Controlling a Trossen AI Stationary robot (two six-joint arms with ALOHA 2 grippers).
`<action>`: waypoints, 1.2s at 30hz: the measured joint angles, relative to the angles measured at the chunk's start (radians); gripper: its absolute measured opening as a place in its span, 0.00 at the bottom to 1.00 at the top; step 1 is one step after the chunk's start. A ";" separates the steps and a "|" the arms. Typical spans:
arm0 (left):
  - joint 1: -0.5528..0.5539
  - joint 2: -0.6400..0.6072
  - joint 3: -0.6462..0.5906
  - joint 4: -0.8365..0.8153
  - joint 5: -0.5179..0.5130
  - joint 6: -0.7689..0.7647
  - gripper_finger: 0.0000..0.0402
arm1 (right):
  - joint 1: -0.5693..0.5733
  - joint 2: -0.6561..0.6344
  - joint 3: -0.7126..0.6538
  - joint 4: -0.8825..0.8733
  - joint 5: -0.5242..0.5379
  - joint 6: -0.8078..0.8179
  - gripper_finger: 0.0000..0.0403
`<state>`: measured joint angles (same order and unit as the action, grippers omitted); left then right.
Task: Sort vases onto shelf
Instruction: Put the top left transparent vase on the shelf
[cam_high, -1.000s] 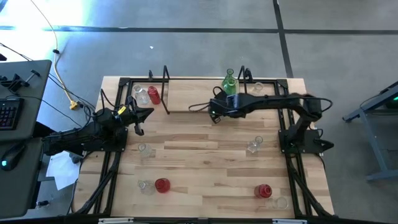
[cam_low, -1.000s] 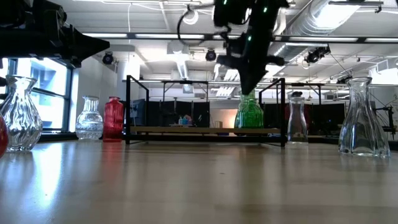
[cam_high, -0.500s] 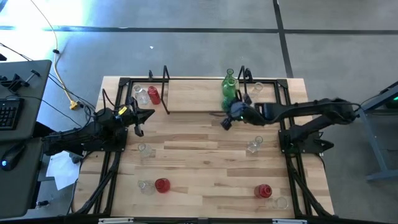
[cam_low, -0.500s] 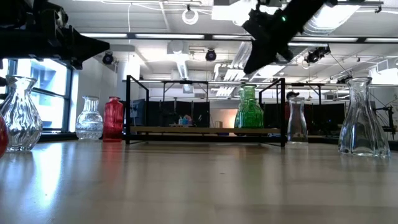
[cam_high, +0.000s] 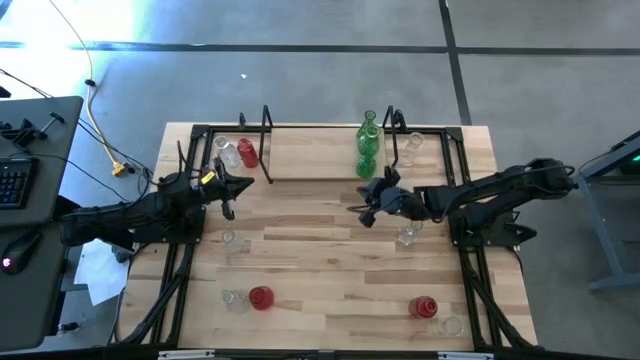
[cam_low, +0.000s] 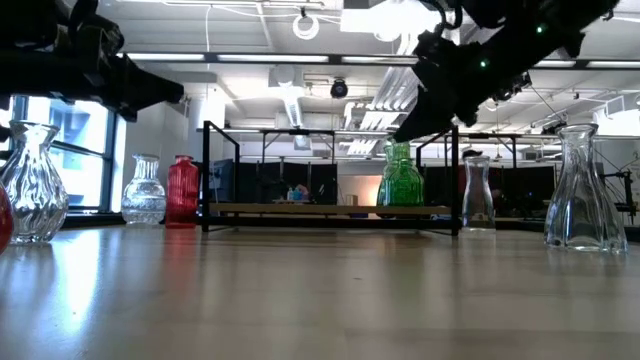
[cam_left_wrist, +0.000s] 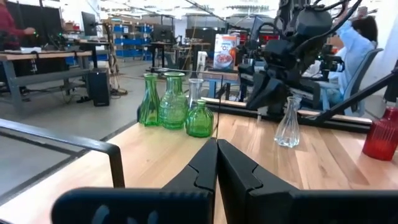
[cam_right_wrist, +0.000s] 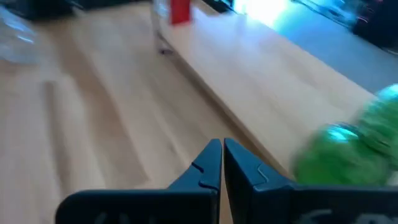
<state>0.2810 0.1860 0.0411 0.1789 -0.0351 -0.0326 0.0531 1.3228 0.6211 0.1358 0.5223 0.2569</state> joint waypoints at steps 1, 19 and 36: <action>0.000 0.014 0.010 -0.002 -0.001 0.001 0.01 | -0.009 0.000 -0.026 0.077 -0.038 -0.034 0.00; -0.047 0.365 0.327 -0.255 0.034 0.008 0.01 | -0.114 0.000 -0.211 0.701 -0.410 -0.317 0.00; 0.041 0.608 0.926 -1.118 -0.204 -0.225 0.01 | -0.164 -0.001 -0.211 0.743 -0.428 -0.340 0.00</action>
<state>0.3215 0.7936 0.9675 -0.9389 -0.2387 -0.2581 -0.1111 1.3220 0.4099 0.8784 0.0940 -0.0827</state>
